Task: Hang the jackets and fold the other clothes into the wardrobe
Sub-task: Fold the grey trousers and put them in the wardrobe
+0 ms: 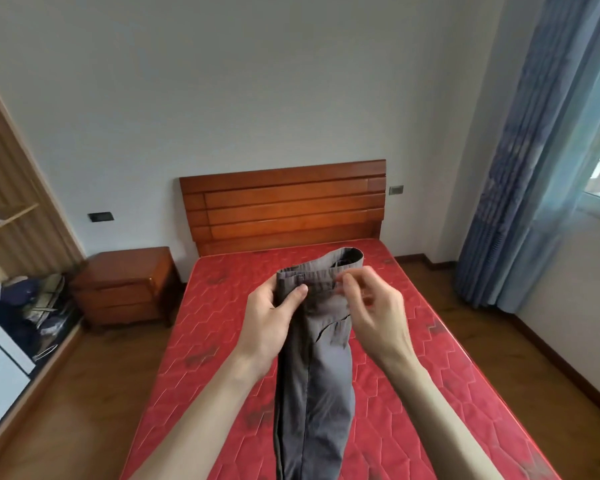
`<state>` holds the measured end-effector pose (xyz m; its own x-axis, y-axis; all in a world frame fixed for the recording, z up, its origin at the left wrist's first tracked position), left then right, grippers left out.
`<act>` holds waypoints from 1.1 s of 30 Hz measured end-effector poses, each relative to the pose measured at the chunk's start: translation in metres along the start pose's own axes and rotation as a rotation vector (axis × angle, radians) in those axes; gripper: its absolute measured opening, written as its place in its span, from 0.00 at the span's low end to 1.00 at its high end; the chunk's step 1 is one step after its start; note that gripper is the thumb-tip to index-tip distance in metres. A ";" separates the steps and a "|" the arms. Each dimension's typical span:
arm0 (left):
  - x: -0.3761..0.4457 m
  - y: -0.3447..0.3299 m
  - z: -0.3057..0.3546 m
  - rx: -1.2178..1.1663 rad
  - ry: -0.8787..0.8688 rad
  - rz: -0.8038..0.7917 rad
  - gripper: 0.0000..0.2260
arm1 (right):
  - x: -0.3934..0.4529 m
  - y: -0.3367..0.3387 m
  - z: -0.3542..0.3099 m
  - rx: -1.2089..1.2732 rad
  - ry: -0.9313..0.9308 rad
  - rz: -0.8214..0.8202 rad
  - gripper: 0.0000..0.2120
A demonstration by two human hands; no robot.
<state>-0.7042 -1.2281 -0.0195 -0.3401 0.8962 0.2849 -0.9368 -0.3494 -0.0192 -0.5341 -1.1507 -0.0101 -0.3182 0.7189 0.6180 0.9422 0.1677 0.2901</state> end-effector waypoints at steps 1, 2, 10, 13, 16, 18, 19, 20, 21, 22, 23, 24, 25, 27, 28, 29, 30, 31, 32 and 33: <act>0.002 0.002 0.002 -0.012 -0.007 -0.012 0.07 | 0.000 0.012 0.009 -0.072 0.046 0.117 0.08; 0.004 0.004 0.004 -0.026 -0.016 -0.024 0.07 | 0.000 0.023 0.021 -0.091 0.043 0.205 0.07; 0.026 0.027 0.039 -0.116 -0.063 -0.063 0.08 | 0.040 0.000 0.053 0.372 -0.228 -0.292 0.23; 0.029 0.034 0.045 0.175 -0.130 -0.098 0.10 | 0.056 0.007 0.040 0.301 -0.145 -0.176 0.13; 0.028 0.037 0.041 0.377 -0.194 -0.110 0.09 | 0.061 0.007 0.032 0.256 -0.123 -0.184 0.12; 0.030 0.043 0.040 0.473 -0.232 -0.096 0.05 | 0.061 0.006 0.031 0.188 -0.169 -0.224 0.19; 0.031 0.045 0.039 0.512 -0.244 -0.088 0.04 | 0.062 0.007 0.030 0.160 -0.183 -0.252 0.20; 0.032 0.046 0.039 0.534 -0.248 -0.083 0.05 | 0.064 0.009 0.028 0.136 -0.170 -0.275 0.18; 0.033 0.046 0.039 0.537 -0.246 -0.085 0.08 | 0.067 0.013 0.024 0.111 -0.138 -0.292 0.15; 0.034 0.045 0.040 0.526 -0.237 -0.101 0.13 | 0.071 0.019 0.020 0.078 -0.098 -0.302 0.13; 0.034 0.042 0.041 0.523 -0.224 -0.134 0.21 | 0.075 0.024 0.016 0.043 -0.064 -0.307 0.12; 0.035 0.039 0.042 0.542 -0.214 -0.174 0.29 | 0.077 0.029 0.014 0.010 -0.052 -0.313 0.12; 0.036 0.036 0.045 0.594 -0.212 -0.210 0.34 | 0.079 0.033 0.013 -0.009 -0.066 -0.319 0.12; 0.041 0.032 0.051 0.690 -0.225 -0.265 0.34 | 0.079 0.041 0.013 -0.043 -0.118 -0.344 0.19; 0.045 0.030 0.054 0.700 -0.217 -0.290 0.30 | 0.079 0.046 0.011 -0.083 -0.132 -0.374 0.24; 0.047 0.028 0.057 0.695 -0.199 -0.320 0.27 | 0.077 0.049 0.007 -0.140 -0.135 -0.416 0.27; 0.048 0.024 0.059 0.689 -0.173 -0.355 0.25 | 0.076 0.053 0.004 -0.198 -0.139 -0.465 0.29; 0.049 0.020 0.059 0.685 -0.133 -0.397 0.25 | 0.075 0.057 0.000 -0.247 -0.149 -0.512 0.28; 0.049 0.016 0.059 0.682 -0.075 -0.446 0.26 | 0.073 0.061 -0.004 -0.278 -0.161 -0.558 0.26; 0.048 0.012 0.059 0.681 -0.011 -0.497 0.27 | 0.072 0.064 -0.009 -0.290 -0.170 -0.608 0.23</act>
<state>-0.7265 -1.2055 0.0500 0.1033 0.9877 0.1170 -0.7216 -0.0065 0.6923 -0.4975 -1.0944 0.0594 -0.7379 0.6537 0.1676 0.5280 0.4045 0.7467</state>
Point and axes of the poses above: each hand's wrist, its own x-axis towards the middle knuckle, its own y-axis out of the back of the hand, z = x × y, the point moved 6 cm from there along x, towards the middle knuckle, and after that the axes turned 5 degrees about -z, right-handed, at the moved point
